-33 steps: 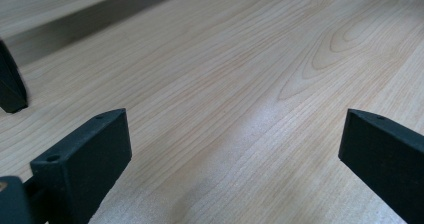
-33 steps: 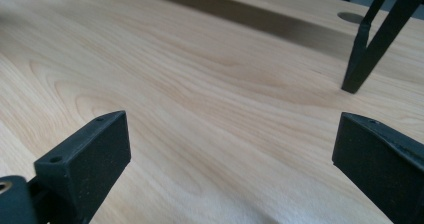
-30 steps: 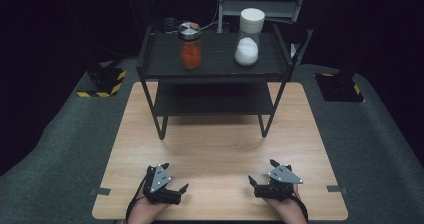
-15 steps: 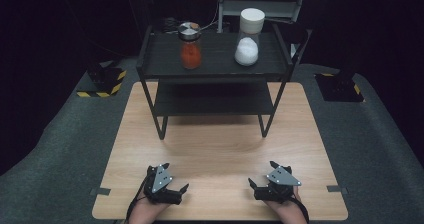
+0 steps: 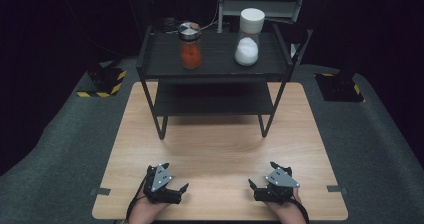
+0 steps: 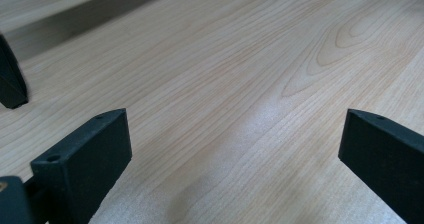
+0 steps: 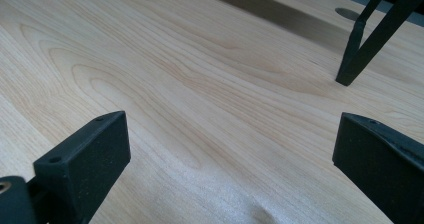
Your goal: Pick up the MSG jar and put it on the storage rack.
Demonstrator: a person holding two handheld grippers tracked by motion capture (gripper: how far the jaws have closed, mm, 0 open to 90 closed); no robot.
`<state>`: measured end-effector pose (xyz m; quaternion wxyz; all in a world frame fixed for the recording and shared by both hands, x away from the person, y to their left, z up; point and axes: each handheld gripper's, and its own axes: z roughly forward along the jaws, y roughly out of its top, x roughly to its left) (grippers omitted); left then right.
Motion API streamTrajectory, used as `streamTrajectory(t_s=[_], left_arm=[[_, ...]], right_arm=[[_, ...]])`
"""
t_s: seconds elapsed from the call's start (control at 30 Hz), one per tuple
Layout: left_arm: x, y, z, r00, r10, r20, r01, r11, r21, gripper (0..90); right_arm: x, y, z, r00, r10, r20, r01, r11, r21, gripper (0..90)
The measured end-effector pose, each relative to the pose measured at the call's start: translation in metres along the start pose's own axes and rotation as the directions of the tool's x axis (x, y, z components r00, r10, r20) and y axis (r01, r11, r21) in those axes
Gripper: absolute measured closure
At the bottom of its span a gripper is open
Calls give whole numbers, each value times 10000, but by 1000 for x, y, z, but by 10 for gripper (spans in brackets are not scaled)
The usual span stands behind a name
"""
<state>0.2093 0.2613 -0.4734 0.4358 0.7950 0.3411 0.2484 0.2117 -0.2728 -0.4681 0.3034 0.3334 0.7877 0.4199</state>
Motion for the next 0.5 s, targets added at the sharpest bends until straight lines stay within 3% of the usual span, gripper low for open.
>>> streamTrajectory(t_s=[0.5], left_arm=[[1, 2, 2, 10000, -24, 14, 24, 10000, 72, 10]], right_arm=[[-2, -3, -2, 9999, 111, -29, -112, 9999, -92, 13]])
